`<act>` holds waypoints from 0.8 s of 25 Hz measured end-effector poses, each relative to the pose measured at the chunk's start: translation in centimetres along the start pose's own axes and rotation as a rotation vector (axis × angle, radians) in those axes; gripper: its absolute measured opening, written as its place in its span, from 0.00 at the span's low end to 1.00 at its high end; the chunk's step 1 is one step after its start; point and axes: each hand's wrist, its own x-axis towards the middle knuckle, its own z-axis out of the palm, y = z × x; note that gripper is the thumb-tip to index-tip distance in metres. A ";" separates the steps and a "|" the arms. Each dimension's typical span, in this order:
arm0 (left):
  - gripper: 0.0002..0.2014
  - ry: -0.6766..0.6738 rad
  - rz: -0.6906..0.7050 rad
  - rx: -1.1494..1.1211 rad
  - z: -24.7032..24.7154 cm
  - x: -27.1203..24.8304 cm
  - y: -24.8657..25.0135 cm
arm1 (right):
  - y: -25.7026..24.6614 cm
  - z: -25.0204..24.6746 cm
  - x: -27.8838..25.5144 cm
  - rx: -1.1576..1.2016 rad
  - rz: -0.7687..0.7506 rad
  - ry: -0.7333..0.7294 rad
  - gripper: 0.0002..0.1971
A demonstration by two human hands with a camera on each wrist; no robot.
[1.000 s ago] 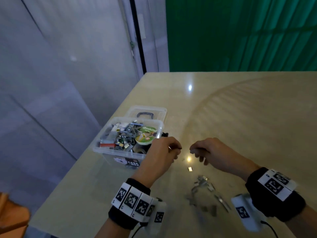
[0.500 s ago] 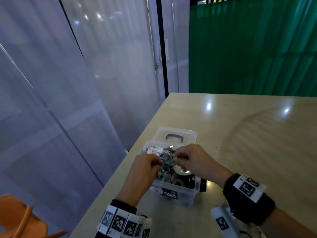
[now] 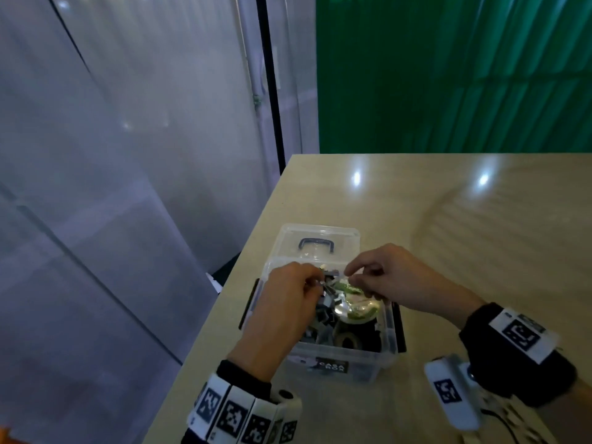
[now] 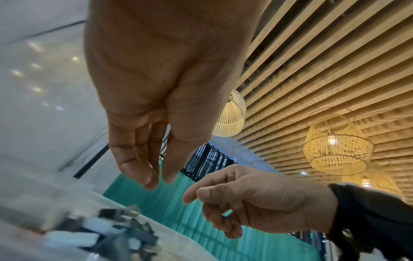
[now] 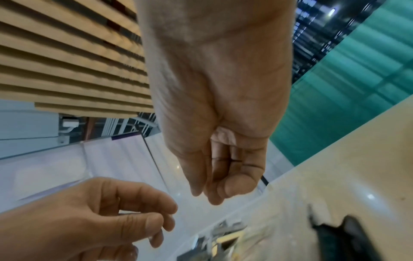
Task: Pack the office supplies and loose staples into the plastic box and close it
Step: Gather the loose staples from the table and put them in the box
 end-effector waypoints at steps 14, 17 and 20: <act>0.15 -0.575 0.164 0.139 17.1 0.0 10.8 | 13.8 -4.4 -12.1 -0.310 0.465 -0.252 0.13; 0.16 -0.625 0.079 0.223 20.4 -0.9 9.8 | 15.3 -3.5 -13.5 -0.356 0.443 -0.256 0.15; 0.14 -0.584 0.073 0.325 22.6 -2.1 9.1 | 16.7 -2.0 -14.8 -0.355 0.360 -0.282 0.10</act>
